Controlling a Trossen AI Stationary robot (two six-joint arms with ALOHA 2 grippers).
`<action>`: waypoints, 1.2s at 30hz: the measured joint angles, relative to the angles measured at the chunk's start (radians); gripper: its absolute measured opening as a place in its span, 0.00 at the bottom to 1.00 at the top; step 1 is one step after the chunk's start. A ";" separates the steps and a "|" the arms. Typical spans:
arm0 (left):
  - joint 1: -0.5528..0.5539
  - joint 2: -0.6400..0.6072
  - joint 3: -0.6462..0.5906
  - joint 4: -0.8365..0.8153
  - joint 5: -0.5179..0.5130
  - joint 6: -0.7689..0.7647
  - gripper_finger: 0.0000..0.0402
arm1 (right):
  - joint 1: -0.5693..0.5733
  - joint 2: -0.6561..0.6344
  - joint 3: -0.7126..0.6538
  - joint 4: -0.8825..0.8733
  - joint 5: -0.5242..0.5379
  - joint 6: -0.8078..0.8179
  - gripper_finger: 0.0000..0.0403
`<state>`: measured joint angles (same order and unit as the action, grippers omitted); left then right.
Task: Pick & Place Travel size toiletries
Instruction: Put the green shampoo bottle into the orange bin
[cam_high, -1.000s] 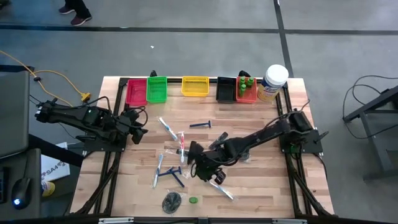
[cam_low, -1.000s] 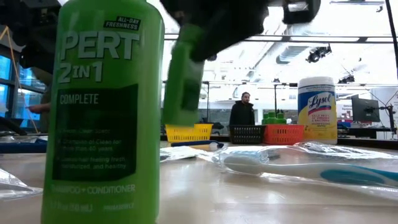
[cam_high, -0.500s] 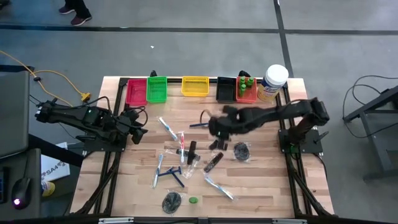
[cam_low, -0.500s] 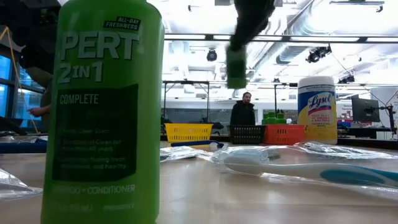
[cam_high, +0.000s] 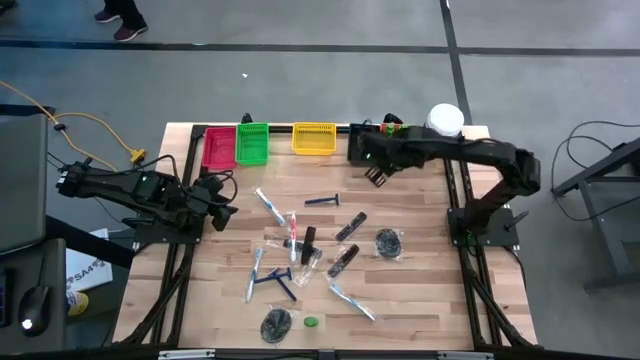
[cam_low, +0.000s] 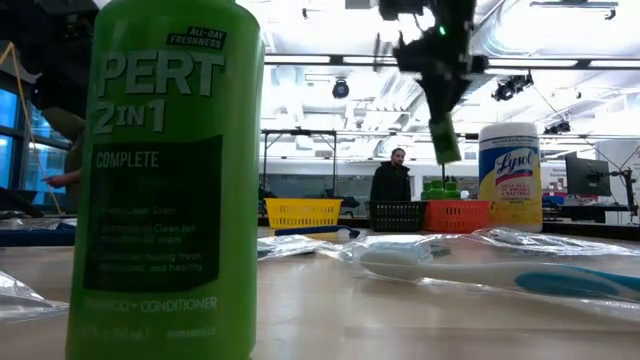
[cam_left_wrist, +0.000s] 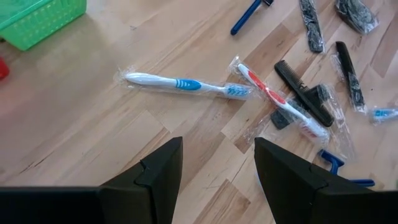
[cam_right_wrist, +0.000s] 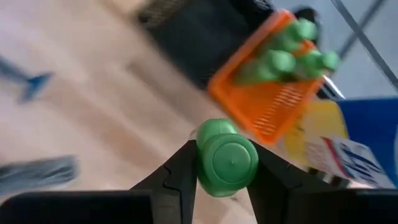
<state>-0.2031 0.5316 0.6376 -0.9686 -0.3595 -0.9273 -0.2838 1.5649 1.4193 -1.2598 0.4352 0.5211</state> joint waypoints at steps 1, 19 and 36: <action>0.000 0.000 0.000 0.000 -0.002 -0.002 0.48 | -0.024 -0.011 -0.021 0.014 0.004 0.001 0.26; 0.000 0.000 0.000 0.001 -0.028 -0.027 0.48 | -0.340 -0.087 -0.272 0.439 -0.004 -0.045 0.26; 0.000 0.000 0.000 0.001 -0.042 -0.050 0.48 | -0.398 -0.086 -0.387 0.617 0.037 -0.054 0.26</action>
<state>-0.2031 0.5312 0.6376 -0.9680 -0.4019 -0.9771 -0.6819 1.4784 1.0320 -0.6427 0.4722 0.4666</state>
